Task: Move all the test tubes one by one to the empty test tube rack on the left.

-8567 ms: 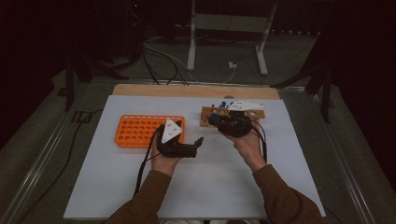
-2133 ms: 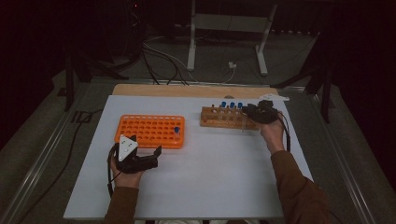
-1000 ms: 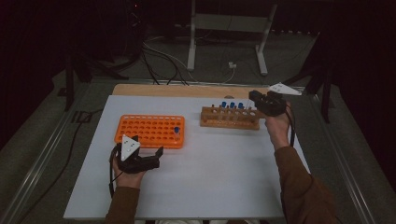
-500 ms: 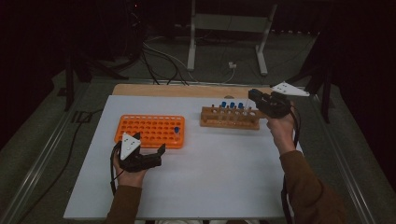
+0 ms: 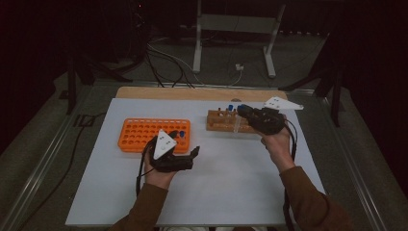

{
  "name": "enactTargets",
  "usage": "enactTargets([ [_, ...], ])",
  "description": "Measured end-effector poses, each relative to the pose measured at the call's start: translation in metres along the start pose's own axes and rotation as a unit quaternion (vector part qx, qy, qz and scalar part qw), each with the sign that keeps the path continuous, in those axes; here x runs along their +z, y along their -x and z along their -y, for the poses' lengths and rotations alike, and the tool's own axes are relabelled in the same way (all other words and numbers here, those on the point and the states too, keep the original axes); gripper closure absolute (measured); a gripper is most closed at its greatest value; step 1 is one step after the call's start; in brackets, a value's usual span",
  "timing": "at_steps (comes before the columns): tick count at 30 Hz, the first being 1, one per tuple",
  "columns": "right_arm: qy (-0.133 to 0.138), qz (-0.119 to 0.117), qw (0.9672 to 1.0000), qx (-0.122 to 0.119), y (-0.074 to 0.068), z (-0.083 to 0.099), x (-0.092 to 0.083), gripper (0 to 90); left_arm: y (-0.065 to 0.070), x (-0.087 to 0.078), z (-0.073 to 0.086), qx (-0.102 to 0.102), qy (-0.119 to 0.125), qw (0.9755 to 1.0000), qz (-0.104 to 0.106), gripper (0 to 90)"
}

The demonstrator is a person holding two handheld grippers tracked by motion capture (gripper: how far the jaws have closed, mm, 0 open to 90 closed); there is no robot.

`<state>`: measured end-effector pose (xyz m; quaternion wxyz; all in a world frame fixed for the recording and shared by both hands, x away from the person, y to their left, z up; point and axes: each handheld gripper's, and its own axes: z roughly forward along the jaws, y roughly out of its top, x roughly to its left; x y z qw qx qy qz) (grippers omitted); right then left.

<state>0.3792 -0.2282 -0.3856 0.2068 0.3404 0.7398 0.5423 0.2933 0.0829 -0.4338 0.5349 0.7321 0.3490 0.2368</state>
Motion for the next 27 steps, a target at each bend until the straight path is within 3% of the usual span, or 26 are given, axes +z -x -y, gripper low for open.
enactTargets([
  [3, -0.005, -0.017, 0.9998, -0.009, -0.013, 0.002, 0.004, 76.0, 0.01, 0.014, -0.006, 0.008, -0.004, 0.9998, 0.018, 16.3],
  [4, -0.005, -0.03, 0.9995, -0.011, -0.021, 0.003, 0.006, 76.0, 0.014, 0.019, -0.007, 0.013, -0.008, 0.9997, 0.021, 16.6],
  [8, -0.001, -0.049, 0.9988, -0.008, -0.031, 0.003, 0.008, 76.0, 0.023, 0.038, -0.014, 0.02, -0.02, 0.9993, 0.023, 18.6],
  [11, -0.001, -0.067, 0.9977, -0.011, -0.041, 0.003, 0.01, 76.0, 0.028, 0.049, -0.016, 0.021, -0.025, 0.9992, 0.024, 30.7],
  [12, -0.001, -0.077, 0.9969, -0.014, -0.047, 0.003, 0.012, 76.1, 0.028, 0.051, -0.017, 0.021, -0.028, 0.9991, 0.024, 41.3],
  [13, -0.001, -0.077, 0.9969, -0.014, -0.047, 0.003, 0.012, 76.1, 0.029, 0.054, -0.017, 0.02, -0.029, 0.999, 0.027, 41.3],
  [18, 0.002, -0.106, 0.9944, -0.006, -0.058, 0.004, 0.013, 76.1, 0.029, 0.059, -0.017, 0.018, -0.034, 0.9988, 0.031, 59.0],
  [20, 0.002, -0.108, 0.9941, -0.007, -0.059, 0.005, 0.013, 76.1, 0.028, 0.059, -0.017, 0.017, -0.031, 0.9987, 0.035, 61.8],
  [24, 0.004, -0.121, 0.9926, -0.001, -0.062, 0.007, 0.014, 76.4, 0.027, 0.056, -0.018, 0.021, -0.026, 0.9986, 0.04, 77.6],
  [27, 0.007, -0.124, 0.9923, -0.001, -0.063, 0.007, 0.014, 76.6, 0.025, 0.053, -0.018, 0.022, -0.024, 0.9986, 0.041, 78.3],
])
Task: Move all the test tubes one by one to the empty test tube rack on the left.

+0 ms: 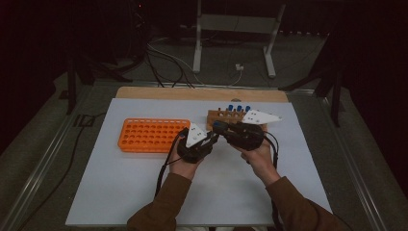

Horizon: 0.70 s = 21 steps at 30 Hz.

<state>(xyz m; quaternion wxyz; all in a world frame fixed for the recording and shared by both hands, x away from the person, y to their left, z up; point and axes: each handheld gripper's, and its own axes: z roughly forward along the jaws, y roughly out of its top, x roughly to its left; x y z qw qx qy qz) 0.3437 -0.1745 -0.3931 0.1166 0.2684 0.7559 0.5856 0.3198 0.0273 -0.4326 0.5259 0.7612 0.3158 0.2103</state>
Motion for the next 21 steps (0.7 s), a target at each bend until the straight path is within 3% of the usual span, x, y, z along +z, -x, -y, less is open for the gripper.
enactTargets([
  [3, 0.01, -0.009, 0.9999, -0.002, -0.001, 0.002, 0.0, 77.0, 0.001, -0.002, 0.0, -0.002, 0.004, 1.0, 0.0, 78.7],
  [9, -0.004, -0.009, 0.9999, -0.008, -0.003, 0.003, 0.002, 75.6, -0.001, -0.002, 0.007, -0.005, 0.003, 1.0, 0.007, 78.7],
  [14, 0.002, -0.012, 0.9999, -0.002, -0.002, 0.002, 0.0, 51.2, -0.008, -0.005, 0.012, -0.01, -0.006, 0.9999, 0.002, 78.6],
  [15, 0.003, -0.011, 0.9999, 0.0, -0.001, 0.002, -0.001, 41.7, -0.009, -0.007, 0.013, -0.013, -0.005, 0.9999, 0.001, 78.5],
  [16, 0.003, -0.011, 0.9999, 0.0, -0.001, 0.002, -0.001, 41.7, -0.011, -0.009, 0.014, -0.014, -0.004, 0.9999, -0.001, 78.5],
  [18, 0.004, -0.011, 0.9999, 0.011, 0.004, 0.002, -0.004, 30.1, -0.015, -0.013, 0.017, -0.018, -0.002, 0.9998, -0.002, 78.5],
  [19, 0.004, -0.011, 0.9999, 0.011, 0.004, 0.002, -0.004, 30.1, -0.017, -0.015, 0.017, -0.019, -0.001, 0.9998, -0.001, 78.5],
  [21, 0.0, -0.006, 0.9998, 0.016, 0.007, 0.003, -0.006, 21.8, -0.02, -0.02, 0.019, -0.022, 0.002, 0.9997, -0.001, 78.4],
])
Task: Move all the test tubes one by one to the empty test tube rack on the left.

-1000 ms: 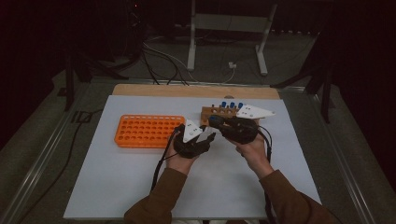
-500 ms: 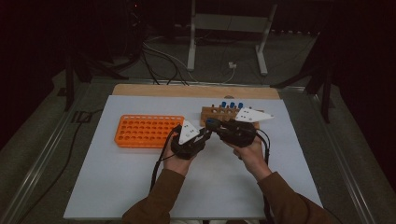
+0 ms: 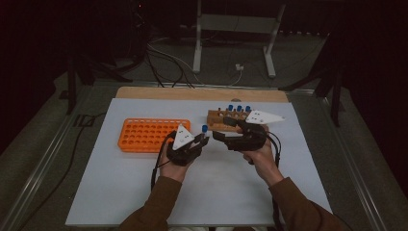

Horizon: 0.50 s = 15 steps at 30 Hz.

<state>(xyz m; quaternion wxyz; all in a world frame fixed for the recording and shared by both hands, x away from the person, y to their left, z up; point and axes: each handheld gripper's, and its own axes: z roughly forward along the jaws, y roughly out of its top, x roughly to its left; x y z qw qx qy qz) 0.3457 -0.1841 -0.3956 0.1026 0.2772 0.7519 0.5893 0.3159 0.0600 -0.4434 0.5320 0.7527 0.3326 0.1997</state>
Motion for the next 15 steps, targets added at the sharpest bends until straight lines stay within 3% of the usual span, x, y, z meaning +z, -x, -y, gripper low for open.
enactTargets([
  [8, -0.017, 0.045, 0.9988, 0.009, 0.013, 0.01, -0.01, 9.9, -0.014, -0.022, 0.004, -0.012, 0.016, 0.9998, 0.005, 78.2],
  [15, -0.029, 0.08, 0.9963, 0.005, 0.021, 0.02, -0.018, 3.5, -0.027, -0.041, 0.007, -0.024, 0.029, 0.9992, -0.01, 78.1],
])
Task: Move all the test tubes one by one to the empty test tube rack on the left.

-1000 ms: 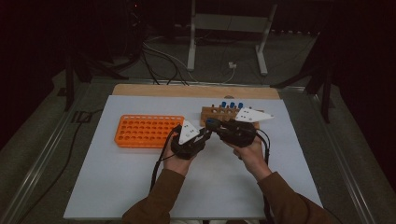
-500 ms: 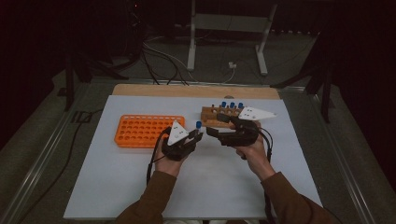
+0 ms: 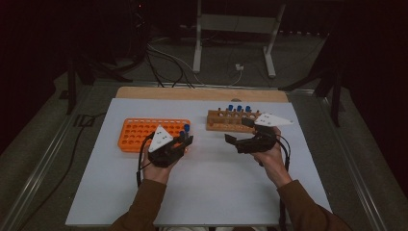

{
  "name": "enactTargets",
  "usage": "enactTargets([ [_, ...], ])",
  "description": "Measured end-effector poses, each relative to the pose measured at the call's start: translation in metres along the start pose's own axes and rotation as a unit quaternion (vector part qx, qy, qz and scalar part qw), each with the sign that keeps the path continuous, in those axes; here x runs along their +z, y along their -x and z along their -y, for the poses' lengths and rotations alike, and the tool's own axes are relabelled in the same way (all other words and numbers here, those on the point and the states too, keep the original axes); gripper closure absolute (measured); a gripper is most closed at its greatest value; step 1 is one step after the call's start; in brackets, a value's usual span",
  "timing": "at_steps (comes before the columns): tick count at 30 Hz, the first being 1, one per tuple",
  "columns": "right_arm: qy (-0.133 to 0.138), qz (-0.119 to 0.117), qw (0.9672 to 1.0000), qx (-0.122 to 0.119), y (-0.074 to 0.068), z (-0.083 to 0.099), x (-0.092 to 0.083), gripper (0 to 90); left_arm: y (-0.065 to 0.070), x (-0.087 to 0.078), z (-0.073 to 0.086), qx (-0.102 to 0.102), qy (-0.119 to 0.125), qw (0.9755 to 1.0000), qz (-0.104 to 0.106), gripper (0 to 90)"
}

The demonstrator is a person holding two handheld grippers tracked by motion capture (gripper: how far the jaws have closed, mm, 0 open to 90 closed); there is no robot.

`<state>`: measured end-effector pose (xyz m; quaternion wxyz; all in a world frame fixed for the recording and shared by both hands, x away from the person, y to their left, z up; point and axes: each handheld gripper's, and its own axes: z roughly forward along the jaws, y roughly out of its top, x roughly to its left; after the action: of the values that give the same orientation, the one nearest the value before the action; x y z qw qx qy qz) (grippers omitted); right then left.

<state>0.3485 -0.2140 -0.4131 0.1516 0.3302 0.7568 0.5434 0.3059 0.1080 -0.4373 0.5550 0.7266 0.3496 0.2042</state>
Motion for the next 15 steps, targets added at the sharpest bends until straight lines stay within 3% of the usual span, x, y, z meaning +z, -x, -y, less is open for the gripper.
enactTargets([
  [5, -0.007, 0.02, 0.9996, -0.017, 0.004, 0.009, -0.006, 2.2, -0.011, -0.013, 0.0, -0.007, 0.013, 0.9997, -0.017, 78.1],
  [11, -0.01, 0.031, 0.9995, -0.008, 0.01, 0.024, -0.015, 2.2, -0.024, -0.021, 0.005, -0.017, 0.021, 0.9982, -0.054, 78.1],
  [15, -0.005, 0.038, 0.9993, -0.004, 0.012, 0.027, -0.021, 1.4, -0.034, -0.016, 0.009, -0.028, 0.022, 0.9968, -0.072, 78.1],
])
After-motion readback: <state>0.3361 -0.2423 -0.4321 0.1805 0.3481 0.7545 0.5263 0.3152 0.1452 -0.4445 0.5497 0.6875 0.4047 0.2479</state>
